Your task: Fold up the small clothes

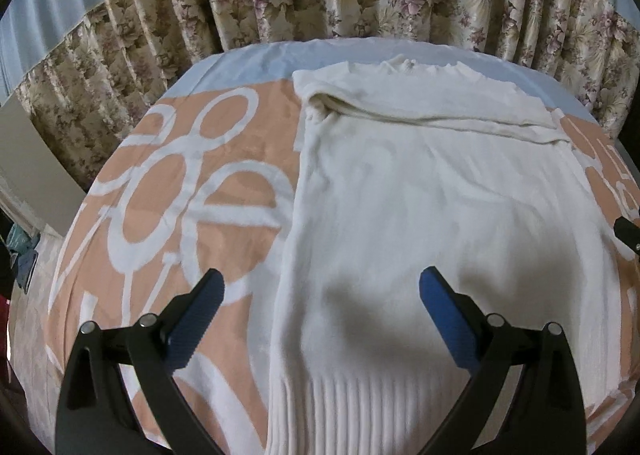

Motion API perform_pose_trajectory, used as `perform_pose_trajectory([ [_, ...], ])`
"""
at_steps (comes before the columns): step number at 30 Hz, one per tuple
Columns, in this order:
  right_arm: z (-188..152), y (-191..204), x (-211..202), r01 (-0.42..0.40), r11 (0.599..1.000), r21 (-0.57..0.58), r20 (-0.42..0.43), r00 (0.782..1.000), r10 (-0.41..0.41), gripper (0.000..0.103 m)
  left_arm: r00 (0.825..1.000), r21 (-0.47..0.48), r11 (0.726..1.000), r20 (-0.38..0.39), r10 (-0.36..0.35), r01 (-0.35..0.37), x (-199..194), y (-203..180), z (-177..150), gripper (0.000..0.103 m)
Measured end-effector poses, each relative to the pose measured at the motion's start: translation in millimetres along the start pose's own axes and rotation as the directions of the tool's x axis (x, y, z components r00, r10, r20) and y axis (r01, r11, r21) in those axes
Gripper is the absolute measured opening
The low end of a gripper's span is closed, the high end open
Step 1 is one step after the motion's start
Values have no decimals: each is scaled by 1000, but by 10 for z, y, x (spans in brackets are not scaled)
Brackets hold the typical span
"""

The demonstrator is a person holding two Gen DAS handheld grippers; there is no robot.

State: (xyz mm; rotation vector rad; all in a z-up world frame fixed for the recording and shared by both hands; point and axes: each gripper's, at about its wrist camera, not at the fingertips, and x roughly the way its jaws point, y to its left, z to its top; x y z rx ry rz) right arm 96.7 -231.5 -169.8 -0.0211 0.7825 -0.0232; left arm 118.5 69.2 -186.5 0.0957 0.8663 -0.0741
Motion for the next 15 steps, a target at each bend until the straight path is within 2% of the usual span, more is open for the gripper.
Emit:
perform_pose_trajectory([
  [3, -64, 22, -85, 34, 999, -6, 13, 999, -34, 100, 1000, -11, 1000, -5, 11, -11, -45, 37, -104, 98],
  [6, -116, -13, -151, 14, 1000, 21, 8, 1000, -14, 100, 999, -2, 999, -3, 44, -44, -93, 42, -192, 98],
  [9, -160, -22, -215, 26, 999, 32, 5, 1000, -26, 100, 999, -2, 999, -2, 41, -41, -130, 60, -267, 98],
  [13, -225, 55, -306, 104, 994, -25, 9, 995, -104, 100, 999, -18, 1000, -43, 4, -5, -118, 84, -330, 98],
  [15, -258, 58, -329, 118, 992, -34, 5, 993, -118, 100, 999, -15, 1000, -54, 3, -4, -119, 86, -362, 98],
])
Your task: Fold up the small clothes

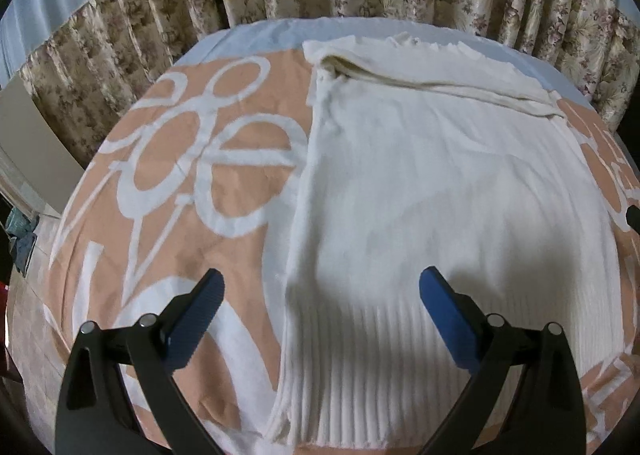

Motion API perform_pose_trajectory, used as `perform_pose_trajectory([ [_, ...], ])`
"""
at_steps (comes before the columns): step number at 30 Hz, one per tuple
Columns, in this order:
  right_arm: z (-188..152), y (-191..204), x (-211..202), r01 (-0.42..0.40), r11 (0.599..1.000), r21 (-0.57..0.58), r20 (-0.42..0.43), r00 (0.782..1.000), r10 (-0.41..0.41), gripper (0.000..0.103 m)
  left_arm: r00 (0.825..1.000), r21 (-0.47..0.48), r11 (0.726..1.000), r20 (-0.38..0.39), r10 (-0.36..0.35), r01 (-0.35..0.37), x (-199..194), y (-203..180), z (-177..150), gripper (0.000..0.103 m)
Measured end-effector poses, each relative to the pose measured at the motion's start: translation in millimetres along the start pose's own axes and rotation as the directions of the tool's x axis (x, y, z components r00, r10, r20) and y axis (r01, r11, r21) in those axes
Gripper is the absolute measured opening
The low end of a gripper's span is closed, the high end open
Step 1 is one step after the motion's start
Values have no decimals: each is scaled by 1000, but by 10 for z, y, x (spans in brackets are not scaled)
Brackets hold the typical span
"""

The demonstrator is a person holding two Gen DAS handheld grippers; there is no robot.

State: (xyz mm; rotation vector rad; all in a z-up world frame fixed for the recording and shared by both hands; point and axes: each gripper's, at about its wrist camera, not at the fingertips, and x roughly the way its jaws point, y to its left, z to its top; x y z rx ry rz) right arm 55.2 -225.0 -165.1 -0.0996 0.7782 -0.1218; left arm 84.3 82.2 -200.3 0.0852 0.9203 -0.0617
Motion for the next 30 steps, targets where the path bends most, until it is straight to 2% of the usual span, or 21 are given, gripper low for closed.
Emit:
perform_pose_trajectory([
  [3, -78, -19, -47, -10, 1000, 9, -17, 1000, 10, 97, 1000, 29, 999, 8, 18, -18, -41, -26, -58, 98],
  [8, -271, -88, -138, -82, 996, 44, -51, 995, 84, 97, 1000, 66, 998, 6, -5, 5, -117, -43, -193, 98],
  [11, -366, -79, -212, -114, 993, 37, -65, 991, 116, 97, 1000, 91, 996, 4, 10, -10, -141, -45, -285, 98],
  [16, -543, -98, -315, -169, 985, 48, -69, 983, 172, 97, 997, 79, 994, -40, -70, 73, -69, -19, -367, 98],
  [20, -573, -123, -280, -182, 981, 58, -90, 978, 187, 97, 995, 94, 992, -58, -84, 89, -52, -59, -425, 97],
  [21, -565, -129, -283, -187, 980, 61, -87, 978, 192, 97, 993, 98, 990, -61, -96, 102, -54, -62, -443, 94],
  [23, -551, -141, -287, -191, 979, 68, -85, 977, 197, 97, 987, 95, 986, -88, -132, 140, -35, -46, -473, 68],
  [25, -549, -139, -276, -191, 979, 67, -90, 976, 197, 97, 977, 71, 979, -110, -182, 190, -36, -19, -491, 63],
  [28, -554, -112, -258, -188, 981, 49, -101, 976, 192, 97, 975, 80, 977, -120, -188, 199, -46, 1, -487, 60],
  [30, -556, -110, -234, -190, 981, 49, -109, 975, 194, 97, 972, 86, 974, -124, -200, 211, -65, 4, -492, 51],
])
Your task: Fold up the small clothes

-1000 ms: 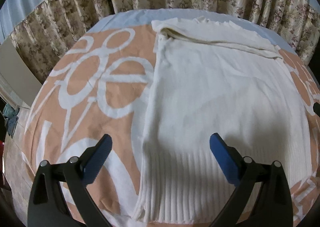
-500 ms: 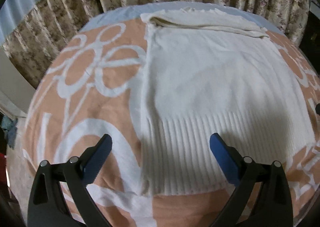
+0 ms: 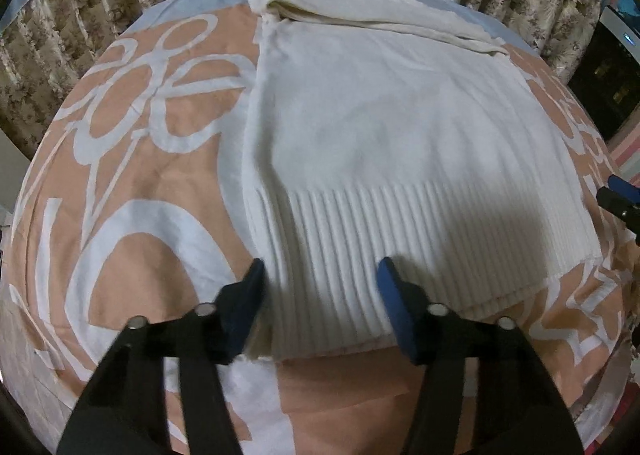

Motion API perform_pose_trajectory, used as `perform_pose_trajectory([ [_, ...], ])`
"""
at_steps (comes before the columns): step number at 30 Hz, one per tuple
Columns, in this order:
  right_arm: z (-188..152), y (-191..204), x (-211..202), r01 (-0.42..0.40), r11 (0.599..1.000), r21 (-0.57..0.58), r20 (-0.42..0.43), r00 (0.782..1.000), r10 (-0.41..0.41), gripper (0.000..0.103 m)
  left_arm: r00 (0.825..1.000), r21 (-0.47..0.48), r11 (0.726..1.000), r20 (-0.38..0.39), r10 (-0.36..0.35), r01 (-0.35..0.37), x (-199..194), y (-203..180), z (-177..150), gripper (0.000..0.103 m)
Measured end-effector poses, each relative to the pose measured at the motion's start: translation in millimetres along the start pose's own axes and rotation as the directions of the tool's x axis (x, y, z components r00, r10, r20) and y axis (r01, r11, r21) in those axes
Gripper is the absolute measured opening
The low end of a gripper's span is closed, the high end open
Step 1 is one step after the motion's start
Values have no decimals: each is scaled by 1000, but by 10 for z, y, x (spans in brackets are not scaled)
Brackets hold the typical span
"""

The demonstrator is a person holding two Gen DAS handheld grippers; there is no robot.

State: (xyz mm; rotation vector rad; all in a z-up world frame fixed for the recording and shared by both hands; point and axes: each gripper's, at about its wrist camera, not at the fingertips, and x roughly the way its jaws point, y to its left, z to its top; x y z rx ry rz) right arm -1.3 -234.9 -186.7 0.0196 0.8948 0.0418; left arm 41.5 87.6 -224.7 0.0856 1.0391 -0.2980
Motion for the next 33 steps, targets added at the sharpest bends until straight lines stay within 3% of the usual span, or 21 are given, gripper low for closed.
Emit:
perform_pose_trajectory([
  [2, -8, 5, 9, -4, 1000, 0, -7, 1000, 4, 97, 1000, 38, 999, -4, 16, -16, -32, -39, -8, 40],
  [7, -17, 4, -2, 13, 1000, -26, -14, 1000, -14, 97, 1000, 49, 999, -10, 17, -16, -63, 8, -31, 37],
  [10, -31, -27, 18, 13, 1000, -15, -24, 1000, -14, 97, 1000, 25, 1000, -20, 9, -8, -36, 55, -20, 25],
  [13, -42, -40, 36, 5, 1000, -9, -39, 999, -6, 97, 1000, 18, 1000, -25, 6, -5, -50, 73, -13, 25],
  [15, -47, -41, 27, 2, 1000, -15, -42, 999, -2, 97, 1000, 1, 1000, -29, 6, -6, -63, 123, -19, 33],
  [17, -53, -37, 7, 6, 1000, -23, -34, 999, -7, 97, 999, -20, 1000, -32, 15, -16, -76, 188, -35, 60],
  [21, -65, -58, 18, 12, 1000, -15, -36, 999, -12, 97, 998, -43, 999, -56, -25, 23, -66, 223, -79, 62],
  [22, -68, -65, 29, 8, 1000, -10, -40, 999, -8, 97, 998, -36, 999, -61, -26, 24, -66, 198, -90, 55],
  [23, -68, -57, 30, 7, 1000, -10, -40, 999, -8, 97, 997, -28, 999, -67, -30, 29, -64, 170, -98, 36],
  [26, -73, -43, 35, 13, 1000, -21, -37, 999, -14, 97, 994, -23, 998, -87, -62, 60, -57, 103, -83, 15],
  [33, -99, -61, 50, -10, 1000, -16, -49, 999, 9, 97, 996, 54, 999, -91, -2, 7, -22, -1, -63, 11],
])
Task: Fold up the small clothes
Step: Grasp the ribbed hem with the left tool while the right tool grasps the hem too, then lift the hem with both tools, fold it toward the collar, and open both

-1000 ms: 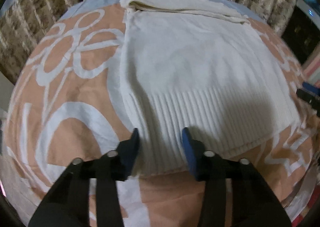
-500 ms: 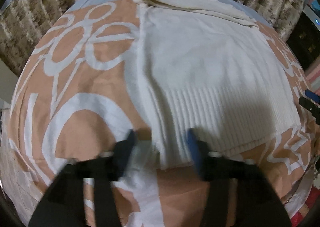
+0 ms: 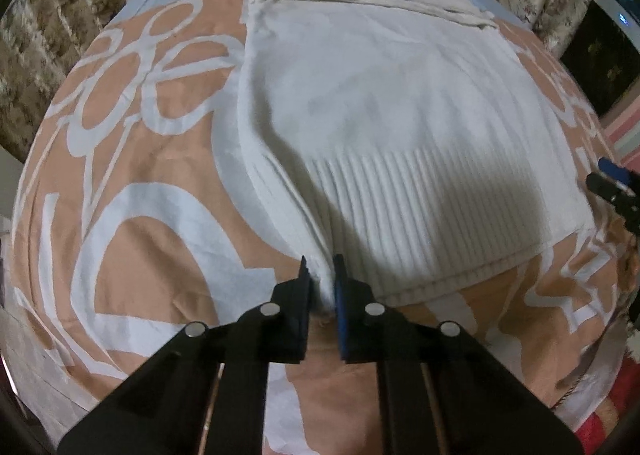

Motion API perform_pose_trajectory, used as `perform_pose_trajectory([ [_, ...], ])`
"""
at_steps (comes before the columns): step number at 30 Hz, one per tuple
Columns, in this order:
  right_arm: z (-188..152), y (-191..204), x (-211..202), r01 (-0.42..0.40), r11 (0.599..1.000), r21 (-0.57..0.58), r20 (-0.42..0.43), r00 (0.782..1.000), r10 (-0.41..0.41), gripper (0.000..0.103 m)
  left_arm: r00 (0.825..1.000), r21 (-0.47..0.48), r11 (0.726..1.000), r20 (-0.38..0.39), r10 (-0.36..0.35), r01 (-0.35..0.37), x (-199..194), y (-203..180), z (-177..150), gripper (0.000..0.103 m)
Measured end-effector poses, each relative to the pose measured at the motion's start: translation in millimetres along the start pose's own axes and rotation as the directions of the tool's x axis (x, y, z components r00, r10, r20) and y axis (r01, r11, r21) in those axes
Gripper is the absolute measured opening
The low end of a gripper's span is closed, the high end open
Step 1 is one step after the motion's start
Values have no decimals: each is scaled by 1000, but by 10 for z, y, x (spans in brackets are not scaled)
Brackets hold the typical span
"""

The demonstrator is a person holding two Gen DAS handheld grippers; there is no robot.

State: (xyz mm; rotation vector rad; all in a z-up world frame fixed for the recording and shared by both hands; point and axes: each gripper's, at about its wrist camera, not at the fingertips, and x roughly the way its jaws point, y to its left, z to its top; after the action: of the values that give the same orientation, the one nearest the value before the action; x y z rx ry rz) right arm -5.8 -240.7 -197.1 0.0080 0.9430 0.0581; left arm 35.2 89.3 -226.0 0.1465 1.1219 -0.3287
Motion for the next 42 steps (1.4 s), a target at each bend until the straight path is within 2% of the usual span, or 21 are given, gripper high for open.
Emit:
perform_pose_trajectory([
  [3, -15, -17, 7, -32, 999, 10, -14, 999, 33, 97, 1000, 2, 1000, 3, 23, -23, 13, -31, 11, 11],
  [8, -38, 2, -6, -102, 994, 32, -43, 994, 104, 96, 1000, -32, 999, 9, 21, -21, 9, -36, 13, 11],
  [11, -55, 24, -20, -128, 991, 36, -53, 990, 130, 87, 999, -31, 999, 19, 32, -32, -9, -52, 16, 11],
  [14, -59, 31, 31, -140, 989, 41, -88, 986, 143, 81, 1000, -64, 998, -1, 8, -8, -1, -17, 45, 10],
  [16, -73, 59, 89, -143, 989, 38, -125, 981, 147, 70, 1000, -86, 996, -21, -19, 17, 0, 33, 74, 10],
  [20, -106, 94, 163, -144, 989, 38, -167, 975, 148, 64, 999, -81, 996, -36, -22, 19, 1, 39, 89, 10],
  [21, -105, 115, 164, -150, 988, 30, -174, 973, 153, 54, 999, -87, 996, -34, -21, 18, -5, 42, 90, 10],
  [22, -105, 116, 159, -157, 987, 28, -176, 971, 160, 38, 999, -91, 996, -36, -22, 18, -5, 43, 91, 10],
  [23, -103, 96, 159, -168, 985, 32, -177, 969, 171, 30, 999, -89, 996, -36, -20, 17, -8, 32, 94, 10],
  [24, -101, 93, 160, -187, 981, 42, -183, 964, 191, 14, 999, -85, 996, -31, -19, 17, -11, 32, 95, 10],
  [25, -100, 86, 168, -212, 975, 58, -191, 957, 220, 8, 1000, -76, 997, -25, -15, 13, -16, 23, 100, 9],
  [27, -97, 81, 160, -217, 975, 58, -185, 957, 224, 6, 1000, -40, 999, -9, 4, -4, -34, -16, 125, 8],
  [30, -81, 119, 114, -201, 980, -2, -156, 968, 198, 6, 999, -6, 1000, 34, 19, -19, -108, -78, 186, 8],
  [35, 78, 9, -8, -171, 985, -22, -50, 984, 170, 6, 992, -5, 1000, 128, 16, -15, -202, -78, 430, 8],
  [42, 495, -58, -36, -165, 986, -31, 81, 983, 167, 6, 966, -9, 1000, 256, 31, -29, -243, -84, 926, 8],
])
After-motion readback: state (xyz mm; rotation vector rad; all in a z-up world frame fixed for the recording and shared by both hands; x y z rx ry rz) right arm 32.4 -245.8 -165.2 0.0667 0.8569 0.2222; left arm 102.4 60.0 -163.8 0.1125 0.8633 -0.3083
